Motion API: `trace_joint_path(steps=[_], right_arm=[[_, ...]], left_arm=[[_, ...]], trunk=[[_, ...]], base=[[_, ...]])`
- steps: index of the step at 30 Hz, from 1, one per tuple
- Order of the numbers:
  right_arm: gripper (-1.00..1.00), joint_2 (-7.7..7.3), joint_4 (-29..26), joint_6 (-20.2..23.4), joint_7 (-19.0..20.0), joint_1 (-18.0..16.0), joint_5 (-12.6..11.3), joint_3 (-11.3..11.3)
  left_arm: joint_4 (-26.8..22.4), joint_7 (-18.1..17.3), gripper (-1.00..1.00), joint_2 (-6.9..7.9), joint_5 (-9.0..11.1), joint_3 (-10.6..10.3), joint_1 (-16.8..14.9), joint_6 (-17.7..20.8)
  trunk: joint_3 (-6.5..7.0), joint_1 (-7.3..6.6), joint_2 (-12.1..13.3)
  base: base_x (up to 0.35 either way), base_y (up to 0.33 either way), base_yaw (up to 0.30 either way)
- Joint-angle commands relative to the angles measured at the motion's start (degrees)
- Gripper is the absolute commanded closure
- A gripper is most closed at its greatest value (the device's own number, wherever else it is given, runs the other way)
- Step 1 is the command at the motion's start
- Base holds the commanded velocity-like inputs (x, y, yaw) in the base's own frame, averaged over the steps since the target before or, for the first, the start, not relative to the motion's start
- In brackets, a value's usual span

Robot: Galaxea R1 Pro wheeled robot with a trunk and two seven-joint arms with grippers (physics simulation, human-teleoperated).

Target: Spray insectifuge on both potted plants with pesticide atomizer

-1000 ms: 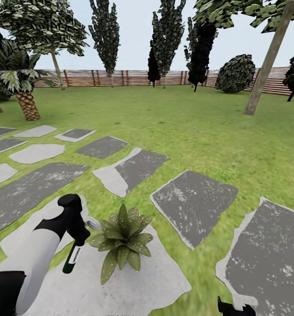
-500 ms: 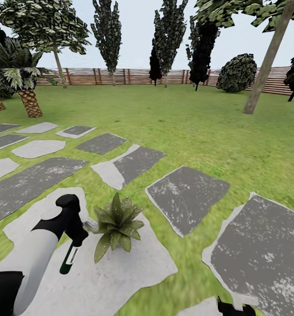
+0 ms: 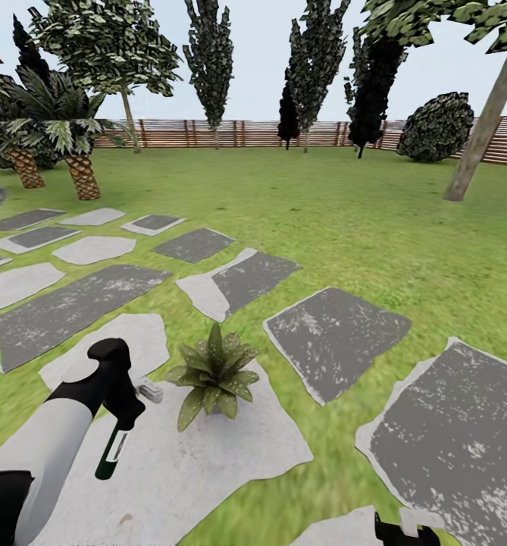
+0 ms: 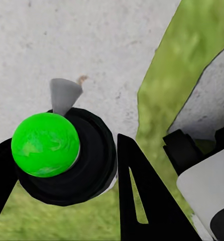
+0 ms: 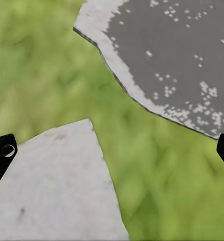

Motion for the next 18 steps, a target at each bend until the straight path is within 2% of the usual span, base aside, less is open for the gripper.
trace_joint_path(steps=[1,4,9,13,15,18], right_arm=[[-1.0,-0.08,0.1,-0.2,-0.2,0.0,0.6,-0.4],[-1.0,-0.31,0.1,-0.2,-0.2,0.0,0.7,-0.4],[-1.0,-0.35,0.1,-0.2,-0.2,0.0,0.7,-0.4],[-1.0,-0.35,0.1,-0.1,-0.2,0.0,0.6,-0.4],[-1.0,-0.29,0.1,-0.2,-0.2,0.0,0.6,-0.4],[-1.0,-0.23,0.1,-0.2,-0.2,0.0,0.6,-0.4]], left_arm=[[0.0,-0.4,1.0,-0.01,-0.4,-0.1,0.0,0.6],[0.0,-0.4,1.0,-0.03,-0.4,0.0,0.3,0.6],[0.0,-0.4,1.0,-0.47,-0.3,-0.1,1.7,0.7],[-0.2,-0.1,1.0,-1.38,0.1,0.0,5.6,0.7],[-0.6,0.8,1.0,-1.54,0.2,0.9,6.4,0.7],[-0.5,3.7,1.0,-1.65,0.3,4.4,6.6,0.7]], trunk=[[-0.05,-0.01,0.0],[-0.05,-0.01,0.0],[-0.05,-0.01,0.0],[-0.05,-0.01,0.0],[-0.05,-0.01,0.0],[-0.05,-0.01,0.0]], base=[[-0.001,0.0,0.024],[0.092,0.0,0.008],[0.305,0.0,0.001],[0.131,0.0,0.0],[0.01,0.0,0.0],[0.003,0.0,0.0]])
